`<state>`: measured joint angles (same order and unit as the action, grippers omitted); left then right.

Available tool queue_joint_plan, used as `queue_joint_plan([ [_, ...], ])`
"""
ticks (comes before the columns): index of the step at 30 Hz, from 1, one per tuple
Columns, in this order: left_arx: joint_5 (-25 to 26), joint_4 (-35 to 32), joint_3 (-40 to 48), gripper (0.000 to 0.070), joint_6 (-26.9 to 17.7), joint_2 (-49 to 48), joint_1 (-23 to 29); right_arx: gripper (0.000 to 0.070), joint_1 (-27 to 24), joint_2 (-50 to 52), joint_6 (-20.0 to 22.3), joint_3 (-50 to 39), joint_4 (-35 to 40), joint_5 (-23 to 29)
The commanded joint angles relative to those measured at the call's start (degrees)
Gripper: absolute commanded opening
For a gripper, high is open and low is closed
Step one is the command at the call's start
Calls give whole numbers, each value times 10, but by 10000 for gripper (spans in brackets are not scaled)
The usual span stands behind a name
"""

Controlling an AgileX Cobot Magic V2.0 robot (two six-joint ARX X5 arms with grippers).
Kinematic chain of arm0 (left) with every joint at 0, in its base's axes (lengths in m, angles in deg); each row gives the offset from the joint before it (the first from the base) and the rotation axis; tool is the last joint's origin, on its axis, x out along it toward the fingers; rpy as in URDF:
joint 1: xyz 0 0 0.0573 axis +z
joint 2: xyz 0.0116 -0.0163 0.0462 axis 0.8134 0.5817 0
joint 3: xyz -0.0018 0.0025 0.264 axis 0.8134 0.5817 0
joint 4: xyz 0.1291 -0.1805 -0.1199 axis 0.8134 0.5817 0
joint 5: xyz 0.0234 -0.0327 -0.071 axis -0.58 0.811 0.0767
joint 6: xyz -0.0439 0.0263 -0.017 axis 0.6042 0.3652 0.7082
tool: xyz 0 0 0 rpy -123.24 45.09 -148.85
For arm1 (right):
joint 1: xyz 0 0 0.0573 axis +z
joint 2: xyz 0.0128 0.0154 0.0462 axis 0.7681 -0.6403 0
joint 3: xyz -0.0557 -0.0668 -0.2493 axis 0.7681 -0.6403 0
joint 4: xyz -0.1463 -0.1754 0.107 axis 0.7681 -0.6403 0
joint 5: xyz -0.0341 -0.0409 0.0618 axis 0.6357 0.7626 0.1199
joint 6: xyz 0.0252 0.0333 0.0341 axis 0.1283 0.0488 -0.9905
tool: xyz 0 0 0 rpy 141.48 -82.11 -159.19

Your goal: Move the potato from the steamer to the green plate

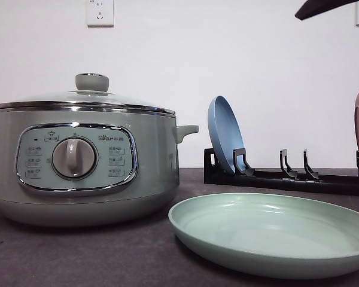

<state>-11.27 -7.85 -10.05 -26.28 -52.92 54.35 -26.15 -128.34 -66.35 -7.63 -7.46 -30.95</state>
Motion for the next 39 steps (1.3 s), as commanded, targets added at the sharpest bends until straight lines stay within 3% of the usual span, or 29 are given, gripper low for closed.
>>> queue_joint_plan([
  [1,6,-4,-13,592,-7,3,0,405,-5,-4,9,10,10,-13],
  [14,6,-2,-22,592,9,30,-1,405,-10,-4,8,10,20,-12],
  [20,3,26,-117,592,13,127,-25,405,-10,-4,8,10,21,-12],
  [28,-79,120,-283,590,-17,300,-86,405,-10,-4,8,10,21,-12],
  [39,-209,147,-381,590,-47,474,-183,405,-10,-4,8,10,24,-12],
])
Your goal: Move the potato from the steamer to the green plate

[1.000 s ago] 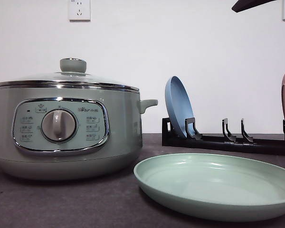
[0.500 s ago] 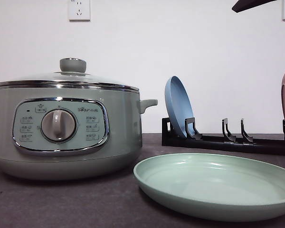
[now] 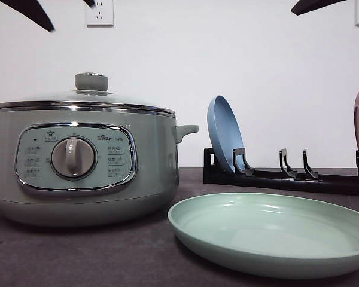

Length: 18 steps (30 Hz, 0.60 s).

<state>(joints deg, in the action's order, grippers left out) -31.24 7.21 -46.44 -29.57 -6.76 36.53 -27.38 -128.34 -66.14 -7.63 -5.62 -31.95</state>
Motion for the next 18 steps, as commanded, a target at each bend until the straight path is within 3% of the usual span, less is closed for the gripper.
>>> queue_joint_plan([
  [1,-18,-3,-23,590,-16,25,-11,405,2,-4,6,10,6,-2],
  [10,-86,6,-34,590,-30,102,-53,405,2,-4,6,10,6,-2],
  [18,-97,10,-34,585,-30,131,-68,405,2,-4,6,10,6,-1],
])
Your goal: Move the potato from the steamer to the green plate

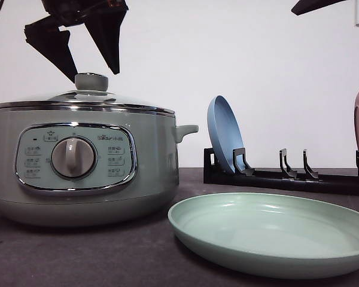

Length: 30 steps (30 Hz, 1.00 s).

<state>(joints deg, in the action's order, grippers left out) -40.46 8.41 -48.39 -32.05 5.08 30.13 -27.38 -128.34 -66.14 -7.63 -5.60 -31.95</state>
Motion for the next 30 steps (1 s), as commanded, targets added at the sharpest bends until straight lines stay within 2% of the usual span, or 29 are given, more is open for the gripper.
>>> queue_joint_plan([
  [1,-9,-2,-14,581,-5,14,-5,405,2,-4,6,10,6,-1],
  [8,-18,9,-14,577,-5,33,-6,405,2,-4,6,10,6,-1],
  [10,-18,9,-14,549,-5,34,-6,405,2,-4,6,10,6,-1],
  [14,-18,9,-14,465,-5,34,-6,405,2,-4,6,10,6,0],
  [20,-20,14,-14,271,-3,34,-6,405,2,-4,7,10,6,6],
  [29,-20,21,-16,17,1,33,-6,405,2,-4,6,10,6,15],
  [30,-20,23,-16,4,1,33,-6,405,2,-4,6,10,6,15],
])
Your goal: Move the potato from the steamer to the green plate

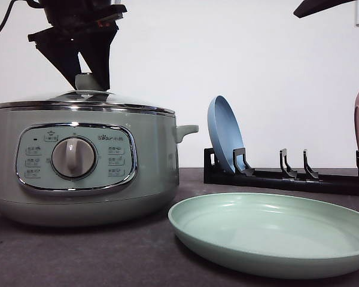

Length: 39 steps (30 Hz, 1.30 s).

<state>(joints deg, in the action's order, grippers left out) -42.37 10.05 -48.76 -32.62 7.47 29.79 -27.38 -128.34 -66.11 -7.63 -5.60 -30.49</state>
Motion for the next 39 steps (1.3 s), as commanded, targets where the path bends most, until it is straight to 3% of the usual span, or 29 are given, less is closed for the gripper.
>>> queue_joint_plan([
  [1,0,8,-13,3,7,9,-2,405,2,-4,6,10,6,0],
  [17,-1,40,-122,3,7,-5,-1,405,2,-4,-6,10,22,-1],
  [22,-42,59,-151,3,9,-38,8,405,2,-4,-31,10,42,-2],
  [31,-48,89,-151,3,22,-134,86,406,3,-5,-83,11,81,-7],
  [39,-49,135,-151,3,22,-189,147,408,9,-22,-105,17,95,-17],
])
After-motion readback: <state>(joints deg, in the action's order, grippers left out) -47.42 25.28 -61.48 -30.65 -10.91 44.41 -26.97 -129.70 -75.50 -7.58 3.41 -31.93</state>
